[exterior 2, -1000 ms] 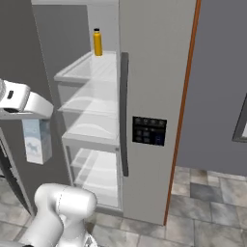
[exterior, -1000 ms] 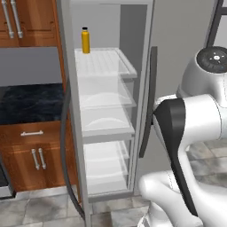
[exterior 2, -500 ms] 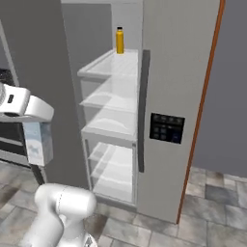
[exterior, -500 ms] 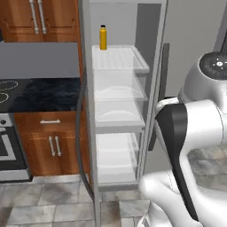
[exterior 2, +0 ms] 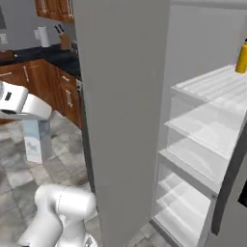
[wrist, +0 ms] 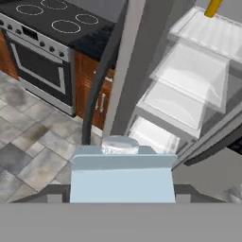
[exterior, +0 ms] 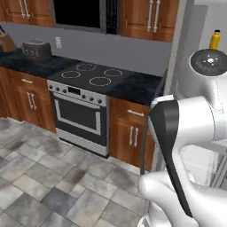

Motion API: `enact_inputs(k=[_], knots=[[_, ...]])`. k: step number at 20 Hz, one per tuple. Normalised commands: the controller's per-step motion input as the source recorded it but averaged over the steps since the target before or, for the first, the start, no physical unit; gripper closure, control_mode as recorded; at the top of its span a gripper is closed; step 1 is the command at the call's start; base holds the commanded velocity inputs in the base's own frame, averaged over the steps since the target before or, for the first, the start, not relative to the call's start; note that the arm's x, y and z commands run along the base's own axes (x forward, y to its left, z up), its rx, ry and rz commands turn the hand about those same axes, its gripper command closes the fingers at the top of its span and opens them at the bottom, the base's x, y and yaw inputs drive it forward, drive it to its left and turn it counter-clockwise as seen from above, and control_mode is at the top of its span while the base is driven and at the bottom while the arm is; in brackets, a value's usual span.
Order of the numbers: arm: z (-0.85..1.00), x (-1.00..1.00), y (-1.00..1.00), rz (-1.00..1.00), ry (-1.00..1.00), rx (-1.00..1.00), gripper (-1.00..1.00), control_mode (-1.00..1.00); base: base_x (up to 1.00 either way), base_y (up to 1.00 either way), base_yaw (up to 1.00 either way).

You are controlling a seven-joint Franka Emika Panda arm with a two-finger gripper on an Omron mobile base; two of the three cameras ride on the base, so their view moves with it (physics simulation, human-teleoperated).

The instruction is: Take out the milk from the fridge and place it on the tray on the counter. Then take the sugar cube near the tray and place it in the tray.

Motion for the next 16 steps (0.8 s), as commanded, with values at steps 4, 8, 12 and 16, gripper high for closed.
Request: enact_inputs(k=[4,8,12,16], knots=[[0.0,0.0,0.0,0.0,0.0,0.0,1.0,1.0,0.0,0.0,1.0],[0.0,0.0,0.0,0.0,0.0,0.0,1.0,1.0,0.05,0.08,0.96],[0.0,0.0,0.0,0.0,0.0,0.0,1.0,1.0,0.5,0.0,0.78],[0.0,0.0,0.0,0.0,0.0,0.0,1.0,1.0,0.93,-0.54,0.32]])
